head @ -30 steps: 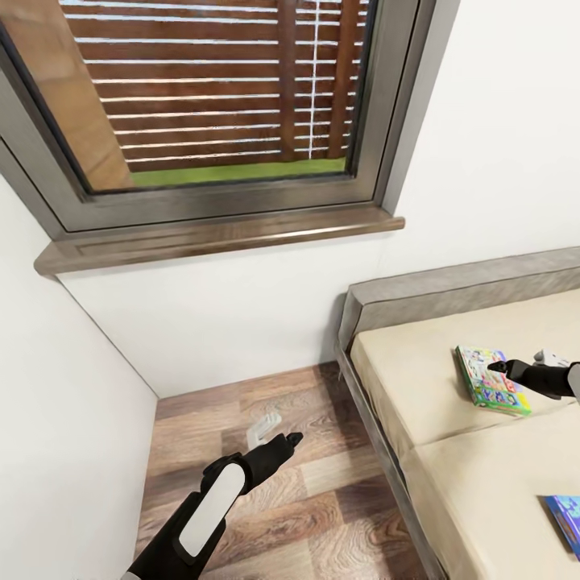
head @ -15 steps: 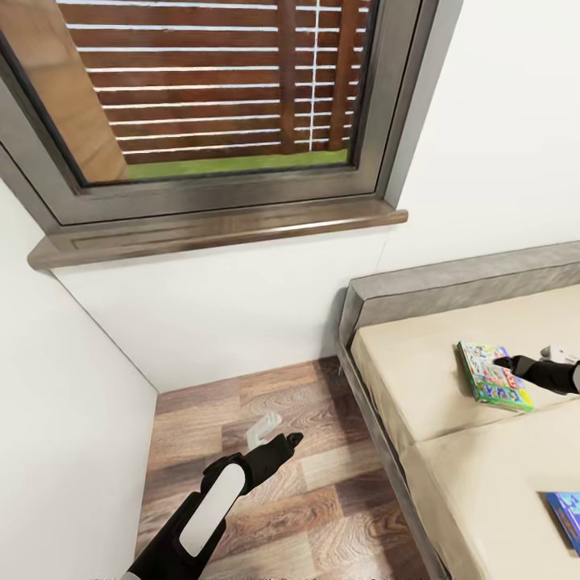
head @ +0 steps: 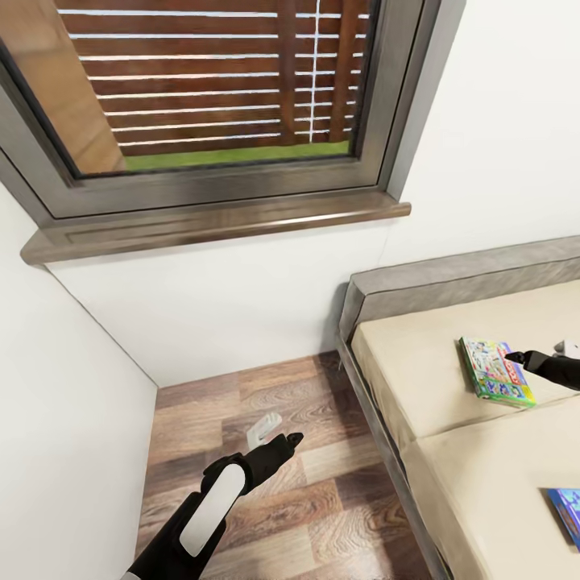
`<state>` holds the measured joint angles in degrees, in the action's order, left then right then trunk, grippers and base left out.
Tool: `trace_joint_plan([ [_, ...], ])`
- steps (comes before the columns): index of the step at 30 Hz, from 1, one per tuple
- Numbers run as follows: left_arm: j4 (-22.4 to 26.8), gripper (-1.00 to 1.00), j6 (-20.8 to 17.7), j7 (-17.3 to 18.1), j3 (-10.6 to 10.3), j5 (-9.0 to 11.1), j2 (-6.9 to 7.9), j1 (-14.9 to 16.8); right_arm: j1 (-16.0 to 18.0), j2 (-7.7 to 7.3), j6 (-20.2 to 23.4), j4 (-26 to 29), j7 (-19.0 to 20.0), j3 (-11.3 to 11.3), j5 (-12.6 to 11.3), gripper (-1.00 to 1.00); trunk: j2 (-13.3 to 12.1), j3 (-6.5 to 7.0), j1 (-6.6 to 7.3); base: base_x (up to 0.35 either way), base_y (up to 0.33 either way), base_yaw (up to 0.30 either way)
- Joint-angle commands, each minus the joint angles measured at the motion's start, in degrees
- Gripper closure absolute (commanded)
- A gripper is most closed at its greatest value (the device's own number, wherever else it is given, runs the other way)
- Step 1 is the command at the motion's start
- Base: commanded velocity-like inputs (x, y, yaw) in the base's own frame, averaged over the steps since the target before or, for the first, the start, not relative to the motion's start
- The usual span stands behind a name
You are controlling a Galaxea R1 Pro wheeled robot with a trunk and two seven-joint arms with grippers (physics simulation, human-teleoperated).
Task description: Put all the toys in the child's room - the three board games (two on the bed and one on the table), the two jigsaw puzzles on the table, and the tennis ball on the table - inside the toy box on the table in the child's room.
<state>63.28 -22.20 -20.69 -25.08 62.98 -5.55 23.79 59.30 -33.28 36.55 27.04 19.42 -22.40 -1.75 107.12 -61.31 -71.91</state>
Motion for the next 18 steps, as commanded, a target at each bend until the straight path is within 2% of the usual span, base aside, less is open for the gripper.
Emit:
trace_joint_plan([
  [1,0.09,-1.00,-0.04,-0.48,-0.05,0.56,0.01,0.03,0.07,-0.03,0.34,0.05,0.10,-0.25,-0.17,-1.00,0.02,-0.14,0.01,0.000,0.000,0.000],
  [18,0.04,-1.00,-0.05,-0.41,-0.07,0.57,0.01,-0.06,0.05,-0.11,-0.73,0.11,0.28,-0.28,-0.26,-1.00,0.02,-0.84,0.01,0.000,0.000,0.000],
])
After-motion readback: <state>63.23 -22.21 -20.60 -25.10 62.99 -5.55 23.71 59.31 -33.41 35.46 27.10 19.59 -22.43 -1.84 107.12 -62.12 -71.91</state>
